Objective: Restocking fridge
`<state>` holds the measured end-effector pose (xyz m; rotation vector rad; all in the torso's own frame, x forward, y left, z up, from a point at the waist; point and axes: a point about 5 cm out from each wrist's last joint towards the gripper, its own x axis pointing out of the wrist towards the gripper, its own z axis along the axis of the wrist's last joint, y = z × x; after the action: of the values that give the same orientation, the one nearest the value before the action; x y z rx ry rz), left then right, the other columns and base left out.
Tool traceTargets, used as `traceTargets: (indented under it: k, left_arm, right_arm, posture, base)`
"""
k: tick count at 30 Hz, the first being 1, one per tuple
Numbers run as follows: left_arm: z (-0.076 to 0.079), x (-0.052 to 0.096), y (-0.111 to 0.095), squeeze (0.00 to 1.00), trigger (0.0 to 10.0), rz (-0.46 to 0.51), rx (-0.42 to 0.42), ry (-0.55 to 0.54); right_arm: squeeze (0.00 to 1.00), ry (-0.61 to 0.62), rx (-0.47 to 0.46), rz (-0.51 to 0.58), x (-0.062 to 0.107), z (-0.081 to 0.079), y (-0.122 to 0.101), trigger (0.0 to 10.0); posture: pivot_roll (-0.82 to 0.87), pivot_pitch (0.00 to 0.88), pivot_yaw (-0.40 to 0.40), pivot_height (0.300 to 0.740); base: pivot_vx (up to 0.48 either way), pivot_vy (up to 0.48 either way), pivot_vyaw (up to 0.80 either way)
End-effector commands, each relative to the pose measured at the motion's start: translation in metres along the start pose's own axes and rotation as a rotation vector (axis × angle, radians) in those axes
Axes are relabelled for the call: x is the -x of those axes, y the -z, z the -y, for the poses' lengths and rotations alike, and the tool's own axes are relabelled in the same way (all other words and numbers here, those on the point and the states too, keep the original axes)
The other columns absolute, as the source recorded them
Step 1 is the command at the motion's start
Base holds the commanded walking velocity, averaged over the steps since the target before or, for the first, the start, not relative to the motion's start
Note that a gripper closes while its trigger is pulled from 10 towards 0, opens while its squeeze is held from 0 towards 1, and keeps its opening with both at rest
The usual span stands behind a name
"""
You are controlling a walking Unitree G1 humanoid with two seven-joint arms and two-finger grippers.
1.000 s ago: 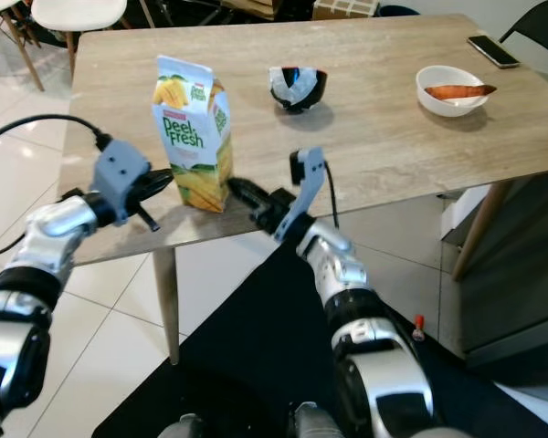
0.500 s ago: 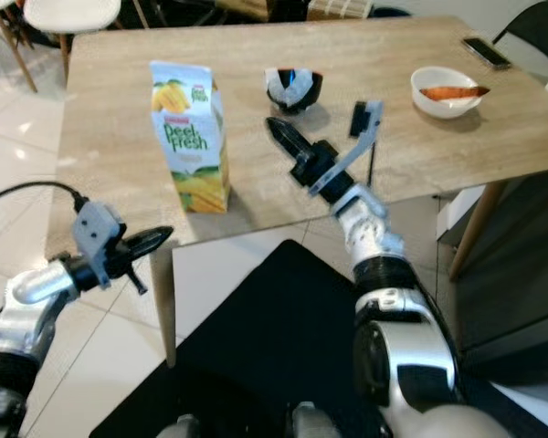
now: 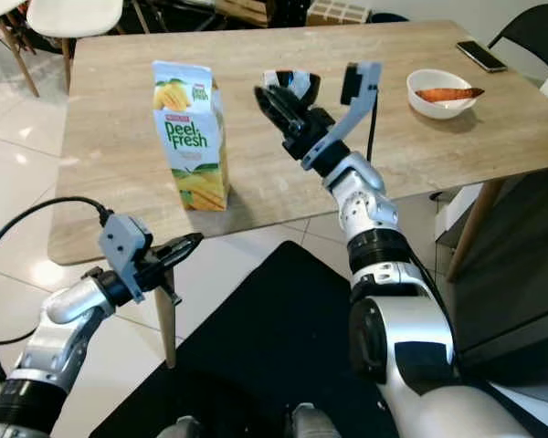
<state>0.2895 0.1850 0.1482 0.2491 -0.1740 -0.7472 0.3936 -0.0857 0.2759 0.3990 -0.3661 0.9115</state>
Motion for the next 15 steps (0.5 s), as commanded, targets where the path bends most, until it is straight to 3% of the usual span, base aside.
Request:
traceTargets:
  k: [1, 7, 15]
  left_arm:
    - [0.011, -0.001, 0.002, 0.0, 10.0, -0.019, 0.029, 0.003]
    - [0.023, -0.009, 0.002, 0.0, 10.0, 0.002, 0.073, -0.017]
    - [0.028, -0.011, 0.001, 0.0, 10.0, -0.002, 0.087, -0.014]
  right_arm:
    - [0.02, 0.0, 0.011, -0.023, 0.0, 0.0, 0.006, 10.0]
    - [0.0, -0.024, 0.037, -0.046, -0.006, -0.006, 0.008, 10.0]
    - [0.0, -0.059, 0.05, -0.054, -0.016, -0.015, 0.009, 10.0]
  posture:
    - [-0.07, 0.157, -0.063, 0.74]
    - [-0.07, 0.159, -0.058, 0.74]
    - [-0.07, 0.161, -0.057, 0.74]
  base:
    - [0.0, 0.0, 0.0]
    - [0.0, 0.0, 0.0]
    - [0.0, 0.0, 0.0]
